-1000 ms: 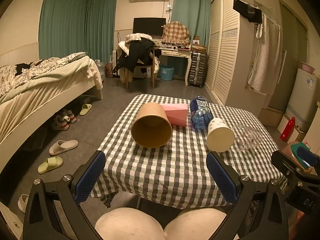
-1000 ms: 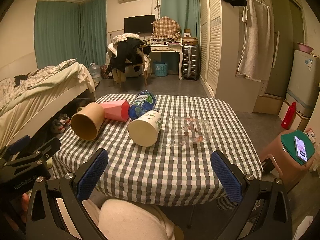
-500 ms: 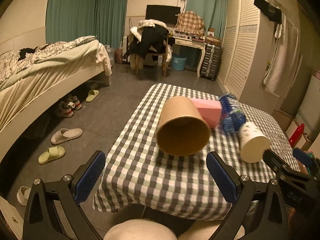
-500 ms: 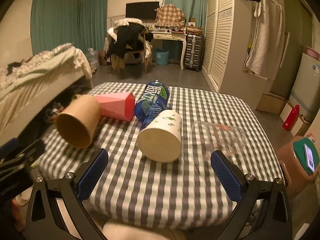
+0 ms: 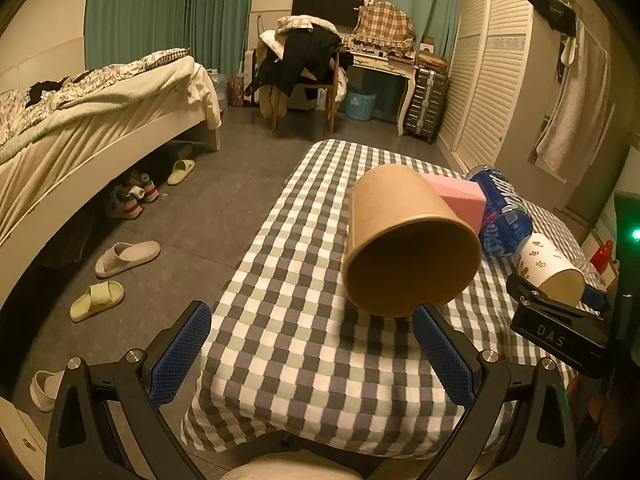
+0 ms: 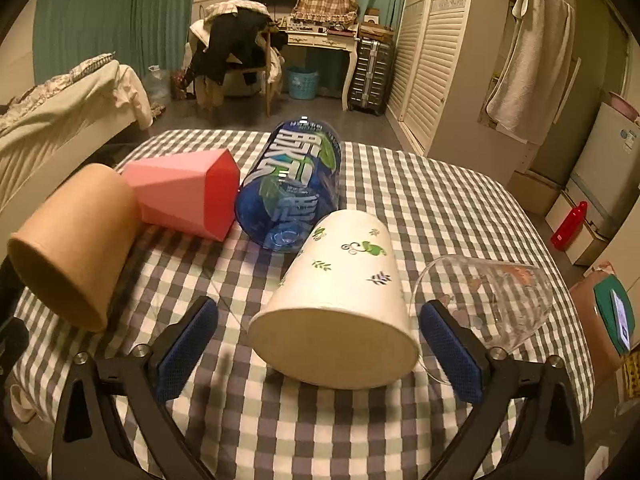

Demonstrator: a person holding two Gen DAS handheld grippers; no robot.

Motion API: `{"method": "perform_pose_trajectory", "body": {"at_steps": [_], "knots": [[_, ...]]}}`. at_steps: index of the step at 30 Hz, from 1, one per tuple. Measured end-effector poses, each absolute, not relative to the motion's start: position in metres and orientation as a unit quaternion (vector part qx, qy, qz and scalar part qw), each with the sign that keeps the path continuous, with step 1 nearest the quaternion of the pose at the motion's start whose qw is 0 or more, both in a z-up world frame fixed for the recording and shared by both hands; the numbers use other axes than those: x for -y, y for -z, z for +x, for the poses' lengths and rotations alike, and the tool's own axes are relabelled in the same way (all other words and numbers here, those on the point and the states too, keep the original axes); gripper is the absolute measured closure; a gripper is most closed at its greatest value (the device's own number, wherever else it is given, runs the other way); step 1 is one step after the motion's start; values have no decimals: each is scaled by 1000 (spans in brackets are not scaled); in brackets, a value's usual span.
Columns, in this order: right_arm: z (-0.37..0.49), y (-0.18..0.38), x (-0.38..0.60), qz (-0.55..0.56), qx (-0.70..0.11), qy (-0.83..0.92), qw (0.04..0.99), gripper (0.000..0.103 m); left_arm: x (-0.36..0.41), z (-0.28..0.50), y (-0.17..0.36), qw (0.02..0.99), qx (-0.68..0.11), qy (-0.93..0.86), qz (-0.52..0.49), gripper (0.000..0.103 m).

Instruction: Flip cup upside down

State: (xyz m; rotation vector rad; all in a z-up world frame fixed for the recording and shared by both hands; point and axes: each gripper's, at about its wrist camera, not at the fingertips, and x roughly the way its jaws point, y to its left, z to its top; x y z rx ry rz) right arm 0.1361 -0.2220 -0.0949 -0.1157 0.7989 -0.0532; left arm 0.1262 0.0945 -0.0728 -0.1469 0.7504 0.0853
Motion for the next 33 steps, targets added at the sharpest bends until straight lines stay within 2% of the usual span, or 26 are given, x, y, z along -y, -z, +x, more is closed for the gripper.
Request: {"method": "perform_pose_trajectory", "body": {"at_steps": [4,6,13,20,21,25,33], "knots": [[137,99,217,-66,-398,30,915,25,-97,126,71,929,-361,-46,-71,0],[128,99,215,-70,-398,30,914,29,-98,122,69,929,-360,-46,-73,0],[90,94,213,-75,-401,16,913,29,-94,101,55,935,-346,-44,-70,0],[70,96,210,-70,-403,4,913,29,-86,84,50,936,-344,-45,-65,0],[69,95,210,-68,-402,-1,913,28,-86,83,49,936,-344,-46,-64,0],[63,87,210,-87,-399,-14,913,13,-80,84,46,935,-348,-51,-57,0],[43,30,261,-53,-377,-43,924,10,-46,103,22,936,-352,-24,-10,0]]}}
